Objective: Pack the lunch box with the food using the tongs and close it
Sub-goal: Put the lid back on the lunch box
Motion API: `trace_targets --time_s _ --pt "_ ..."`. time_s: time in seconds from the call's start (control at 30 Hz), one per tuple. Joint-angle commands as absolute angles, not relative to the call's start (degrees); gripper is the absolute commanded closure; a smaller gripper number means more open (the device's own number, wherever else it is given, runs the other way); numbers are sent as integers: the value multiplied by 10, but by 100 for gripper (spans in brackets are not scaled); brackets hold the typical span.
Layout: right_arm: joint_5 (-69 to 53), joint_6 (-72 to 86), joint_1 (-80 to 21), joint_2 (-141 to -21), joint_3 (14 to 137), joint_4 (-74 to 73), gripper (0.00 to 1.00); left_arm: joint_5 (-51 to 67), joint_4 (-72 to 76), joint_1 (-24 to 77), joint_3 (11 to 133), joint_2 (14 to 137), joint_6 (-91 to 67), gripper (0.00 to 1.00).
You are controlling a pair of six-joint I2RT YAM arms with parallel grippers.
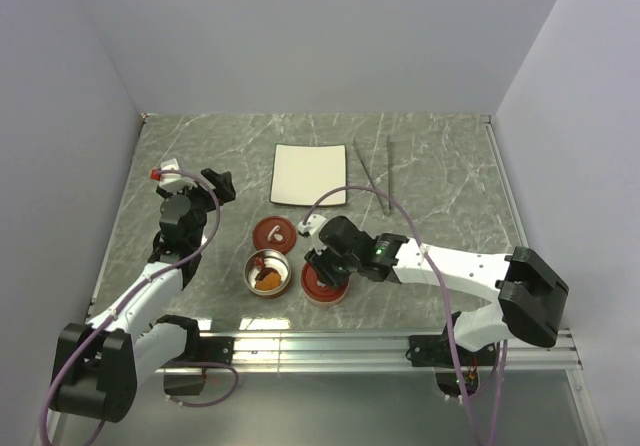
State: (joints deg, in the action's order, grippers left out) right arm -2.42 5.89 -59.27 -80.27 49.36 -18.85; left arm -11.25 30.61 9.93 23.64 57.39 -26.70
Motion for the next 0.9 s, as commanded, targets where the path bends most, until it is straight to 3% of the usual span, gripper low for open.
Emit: trace_targets --time_s 0.0,0.17,0.37,0.87 --pt "-12 60 -595 -782 488 -196 44 -108 327 98 236 562 -271 0" --pt "-12 55 -595 -775 497 -191 29 -108 326 98 235 562 -271 1" --pt "-1 49 -596 -748 505 -182 27 -109 328 98 234 560 -272 1" --pt "170 34 -574 -637 531 -148 19 -105 330 98 234 562 -270 1"
